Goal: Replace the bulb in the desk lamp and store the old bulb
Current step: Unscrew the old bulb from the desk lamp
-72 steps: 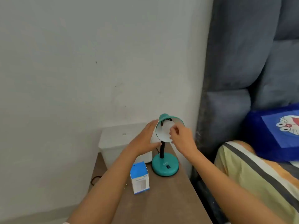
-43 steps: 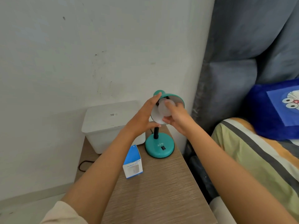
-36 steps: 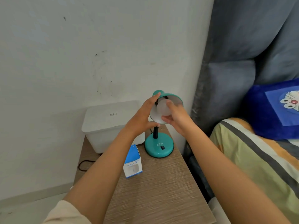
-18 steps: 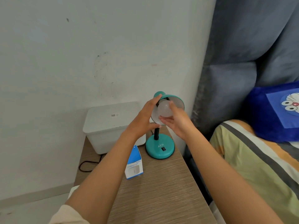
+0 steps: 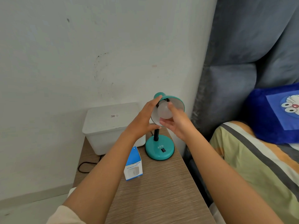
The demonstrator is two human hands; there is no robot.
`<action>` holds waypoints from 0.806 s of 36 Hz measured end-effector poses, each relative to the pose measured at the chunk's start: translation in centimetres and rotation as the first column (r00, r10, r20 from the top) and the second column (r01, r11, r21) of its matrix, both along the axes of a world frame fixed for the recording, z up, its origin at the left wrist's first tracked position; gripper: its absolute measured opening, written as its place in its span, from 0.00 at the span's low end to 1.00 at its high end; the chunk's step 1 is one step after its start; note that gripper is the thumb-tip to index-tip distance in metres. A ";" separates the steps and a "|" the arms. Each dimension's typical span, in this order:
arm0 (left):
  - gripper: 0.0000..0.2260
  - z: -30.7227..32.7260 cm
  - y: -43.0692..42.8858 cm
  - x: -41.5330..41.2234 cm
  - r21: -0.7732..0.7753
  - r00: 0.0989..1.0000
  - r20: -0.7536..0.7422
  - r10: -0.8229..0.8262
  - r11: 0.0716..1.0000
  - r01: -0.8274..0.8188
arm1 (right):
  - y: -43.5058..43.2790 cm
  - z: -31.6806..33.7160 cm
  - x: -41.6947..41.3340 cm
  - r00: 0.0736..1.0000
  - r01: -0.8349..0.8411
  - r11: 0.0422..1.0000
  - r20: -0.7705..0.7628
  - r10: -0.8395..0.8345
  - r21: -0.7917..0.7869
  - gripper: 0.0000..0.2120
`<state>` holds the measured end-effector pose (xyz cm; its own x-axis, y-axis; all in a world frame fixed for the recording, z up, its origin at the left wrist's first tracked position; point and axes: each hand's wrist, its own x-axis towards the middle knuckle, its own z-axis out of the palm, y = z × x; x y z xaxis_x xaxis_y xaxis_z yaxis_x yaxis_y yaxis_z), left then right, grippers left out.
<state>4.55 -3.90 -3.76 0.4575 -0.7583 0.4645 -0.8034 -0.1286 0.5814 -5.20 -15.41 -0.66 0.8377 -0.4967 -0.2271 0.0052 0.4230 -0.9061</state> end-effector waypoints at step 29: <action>0.47 0.0 0.1 0.1 -0.001 1.000 0.000 -0.007 1.000 0.007 | 0.2 0.9 0.0 0.994 0.056 0.904 -0.064 -0.091 -0.424 0.24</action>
<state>4.61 -3.78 -3.73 0.4521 -0.7612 0.4649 -0.8041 -0.1223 0.5818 -5.18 -15.21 0.20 0.7830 -0.6202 -0.0479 -0.0587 0.0030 -0.9983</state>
